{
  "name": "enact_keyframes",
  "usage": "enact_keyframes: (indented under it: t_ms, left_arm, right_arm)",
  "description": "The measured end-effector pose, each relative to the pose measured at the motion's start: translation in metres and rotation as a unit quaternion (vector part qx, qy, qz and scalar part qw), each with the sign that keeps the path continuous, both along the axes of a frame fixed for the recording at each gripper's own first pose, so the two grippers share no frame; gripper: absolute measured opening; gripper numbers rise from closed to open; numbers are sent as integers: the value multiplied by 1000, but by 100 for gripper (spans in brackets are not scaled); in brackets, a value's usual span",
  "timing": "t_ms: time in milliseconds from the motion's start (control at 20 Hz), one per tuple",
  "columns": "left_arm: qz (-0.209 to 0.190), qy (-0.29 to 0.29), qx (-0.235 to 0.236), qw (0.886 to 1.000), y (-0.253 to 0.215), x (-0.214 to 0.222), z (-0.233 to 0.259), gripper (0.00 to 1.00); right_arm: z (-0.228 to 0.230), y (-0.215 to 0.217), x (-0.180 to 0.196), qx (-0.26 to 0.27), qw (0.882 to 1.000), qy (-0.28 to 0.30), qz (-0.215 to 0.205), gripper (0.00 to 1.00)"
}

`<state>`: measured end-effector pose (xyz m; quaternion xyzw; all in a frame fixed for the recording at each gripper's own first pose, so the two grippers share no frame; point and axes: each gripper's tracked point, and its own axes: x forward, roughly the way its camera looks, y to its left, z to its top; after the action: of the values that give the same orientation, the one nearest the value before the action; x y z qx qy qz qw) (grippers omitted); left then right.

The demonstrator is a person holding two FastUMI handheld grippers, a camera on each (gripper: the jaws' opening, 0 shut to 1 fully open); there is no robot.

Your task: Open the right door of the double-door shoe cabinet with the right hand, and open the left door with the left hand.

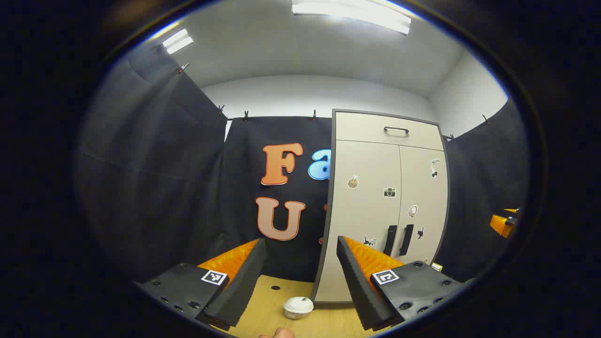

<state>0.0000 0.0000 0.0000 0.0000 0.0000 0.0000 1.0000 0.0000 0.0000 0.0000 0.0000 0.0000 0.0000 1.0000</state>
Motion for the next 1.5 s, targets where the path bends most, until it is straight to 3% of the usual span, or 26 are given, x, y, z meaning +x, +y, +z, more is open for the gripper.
enact_keyframes:
  t_ms: [50, 300, 750, 1100, 1500]
  left_arm:
    - [-6, -2, 2, 1000, -7, 2, 0, 96]
    - [-40, 12, -14, 999, -35, 5, -7, 95]
    - [-53, 17, -7, 998, -53, 9, -8, 95]
    - [-51, 27, -7, 998, -49, 12, -18, 96]
    - [-35, 33, -3, 999, -31, 14, -27, 96]
  right_arm:
    - [-3, -9, -2, 1, 1000, 11, -12, 94]
    - [-11, -33, -5, -7, 998, 38, -42, 95]
    - [-12, -54, -3, -15, 997, 45, -64, 95]
    - [-25, -39, 13, -22, 997, 58, -54, 94]
    - [-57, 7, 60, -29, 996, 82, -24, 95]
